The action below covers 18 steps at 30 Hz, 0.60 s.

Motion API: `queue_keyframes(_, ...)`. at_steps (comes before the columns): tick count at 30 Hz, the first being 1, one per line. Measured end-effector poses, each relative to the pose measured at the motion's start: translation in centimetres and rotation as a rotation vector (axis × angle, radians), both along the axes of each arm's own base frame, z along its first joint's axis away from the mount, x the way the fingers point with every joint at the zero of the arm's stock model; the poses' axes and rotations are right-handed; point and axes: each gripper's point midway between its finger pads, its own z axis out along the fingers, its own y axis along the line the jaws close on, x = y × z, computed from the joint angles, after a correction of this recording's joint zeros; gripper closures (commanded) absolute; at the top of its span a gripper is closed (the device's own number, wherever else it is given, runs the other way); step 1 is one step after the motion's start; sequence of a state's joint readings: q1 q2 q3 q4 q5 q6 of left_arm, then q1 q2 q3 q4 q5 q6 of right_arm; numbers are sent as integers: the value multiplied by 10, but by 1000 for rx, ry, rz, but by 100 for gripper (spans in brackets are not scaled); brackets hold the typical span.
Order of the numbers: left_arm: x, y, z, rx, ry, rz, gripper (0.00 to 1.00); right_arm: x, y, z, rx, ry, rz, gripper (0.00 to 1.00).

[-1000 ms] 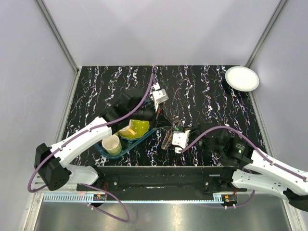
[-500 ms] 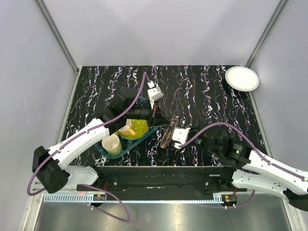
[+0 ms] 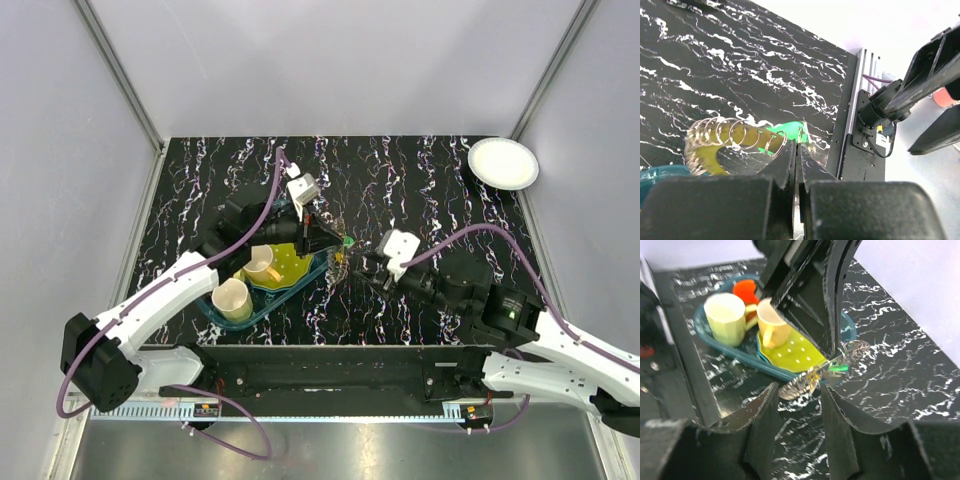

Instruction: Remove the keys from the keyring

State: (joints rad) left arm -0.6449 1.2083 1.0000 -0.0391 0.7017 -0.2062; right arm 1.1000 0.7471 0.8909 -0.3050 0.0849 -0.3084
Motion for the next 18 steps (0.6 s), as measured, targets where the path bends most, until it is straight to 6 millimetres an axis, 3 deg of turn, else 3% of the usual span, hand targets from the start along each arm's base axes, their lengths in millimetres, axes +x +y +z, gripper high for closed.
queue_keyframes(5, -10, -1, 17, -65, -68, -46, 100, 6, 9, 27, 130, 119, -69, 51)
queue_keyframes(10, -27, -1, 26, -109, -123, -118, 100, 14, 13, 24, 145, 160, -125, 57)
queue_keyframes(14, -38, 0, 33, -130, -167, -161, 100, 21, 8, 30, 169, 174, -147, 56)
queue_keyframes(18, -43, 2, 38, -147, -221, -174, 100, 36, -4, 56, 258, 208, -162, 55)
